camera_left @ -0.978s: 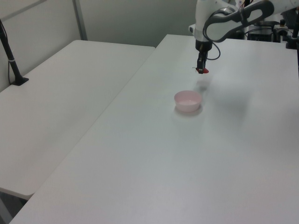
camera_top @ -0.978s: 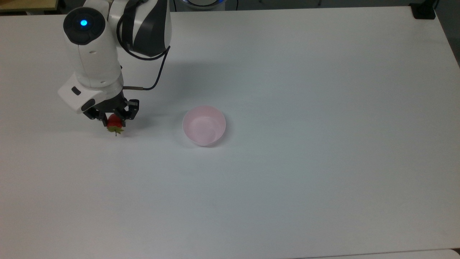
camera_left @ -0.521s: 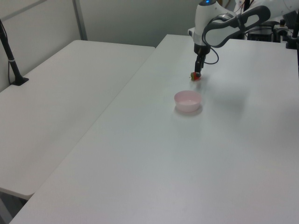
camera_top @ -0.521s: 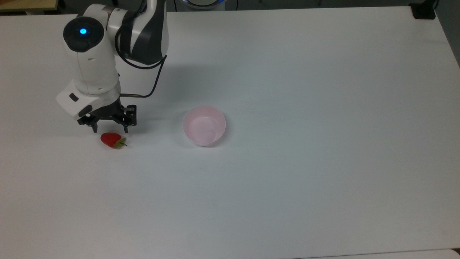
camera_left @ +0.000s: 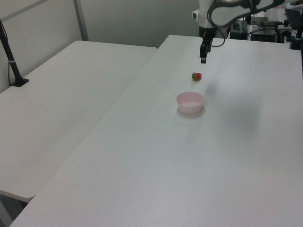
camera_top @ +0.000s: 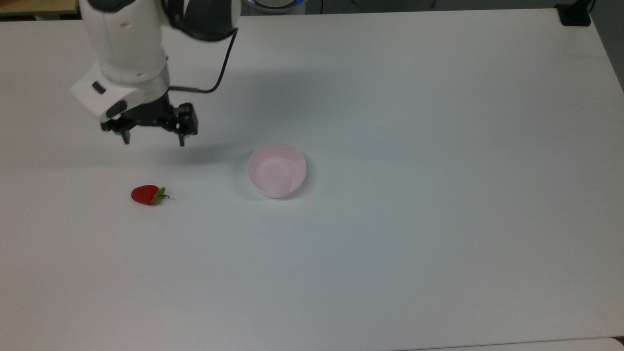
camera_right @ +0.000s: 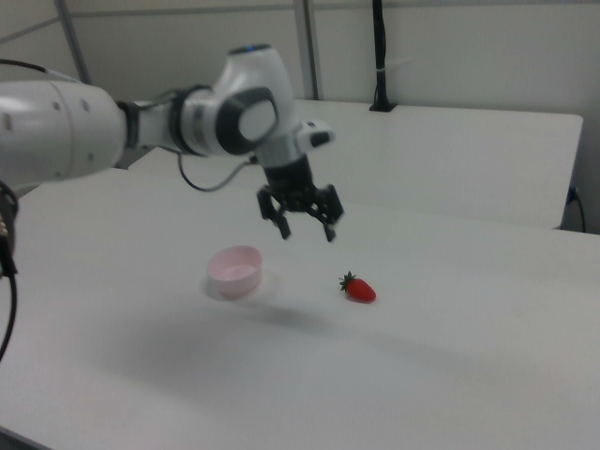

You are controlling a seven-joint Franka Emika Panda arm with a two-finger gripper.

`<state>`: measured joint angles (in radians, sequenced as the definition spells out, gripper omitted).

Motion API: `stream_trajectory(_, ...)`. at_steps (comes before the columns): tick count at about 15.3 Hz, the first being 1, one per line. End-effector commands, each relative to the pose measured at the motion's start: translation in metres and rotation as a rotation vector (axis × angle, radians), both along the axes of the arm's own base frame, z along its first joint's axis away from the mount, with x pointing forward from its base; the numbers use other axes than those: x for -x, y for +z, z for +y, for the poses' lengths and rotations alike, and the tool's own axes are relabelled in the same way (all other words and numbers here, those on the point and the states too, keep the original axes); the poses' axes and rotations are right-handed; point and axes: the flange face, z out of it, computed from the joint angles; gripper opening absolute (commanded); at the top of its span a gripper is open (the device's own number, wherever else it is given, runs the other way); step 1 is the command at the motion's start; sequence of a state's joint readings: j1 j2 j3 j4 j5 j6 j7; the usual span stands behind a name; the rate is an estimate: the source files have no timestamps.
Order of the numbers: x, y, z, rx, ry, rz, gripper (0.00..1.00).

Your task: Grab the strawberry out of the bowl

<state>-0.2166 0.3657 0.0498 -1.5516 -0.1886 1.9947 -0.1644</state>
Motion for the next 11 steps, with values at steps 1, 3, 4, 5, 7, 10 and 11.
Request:
stream_trajectory(1,0.044,0.078,0.072,0.003,-0.081,0.043,1.00)
stream_trajectory(3,0.061,0.104,0.090,-0.019,-0.104,0.043,1.00)
stream_trajectory(4,0.068,0.117,0.095,-0.045,-0.110,0.036,1.00)
stream_trajectory(5,0.074,0.126,0.097,-0.083,-0.121,0.038,1.00)
stream_trajectory(7,0.086,0.141,0.098,-0.121,-0.134,0.039,1.00)
stream_trajectory(10,0.089,0.141,0.097,-0.122,-0.136,0.062,1.00)
stream_trajectory(11,0.090,0.141,0.097,-0.123,-0.136,0.063,1.00)
